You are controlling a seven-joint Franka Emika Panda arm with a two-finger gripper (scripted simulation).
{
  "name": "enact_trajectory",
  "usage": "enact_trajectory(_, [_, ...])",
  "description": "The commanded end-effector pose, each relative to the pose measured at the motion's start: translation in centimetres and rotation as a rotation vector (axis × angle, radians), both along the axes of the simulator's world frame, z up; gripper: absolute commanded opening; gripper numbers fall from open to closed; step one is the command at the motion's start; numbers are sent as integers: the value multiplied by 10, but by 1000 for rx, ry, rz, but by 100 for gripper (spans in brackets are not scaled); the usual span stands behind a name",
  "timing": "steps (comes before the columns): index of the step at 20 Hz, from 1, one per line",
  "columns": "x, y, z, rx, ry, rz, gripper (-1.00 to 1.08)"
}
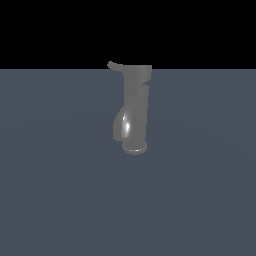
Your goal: Turn on the faucet by rotating a designated handle.
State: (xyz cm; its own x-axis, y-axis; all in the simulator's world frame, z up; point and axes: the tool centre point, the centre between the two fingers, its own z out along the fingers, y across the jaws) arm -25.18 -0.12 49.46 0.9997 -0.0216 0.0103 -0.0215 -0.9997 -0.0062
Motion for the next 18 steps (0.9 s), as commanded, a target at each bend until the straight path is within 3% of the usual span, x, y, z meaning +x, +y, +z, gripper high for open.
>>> enact_trajectory(1, [0, 0, 0, 0, 0, 0, -100])
enact_trajectory(10, [7, 19, -1, 13, 8, 40, -100])
enact_trajectory(18, [11, 19, -1, 18, 9, 20, -100])
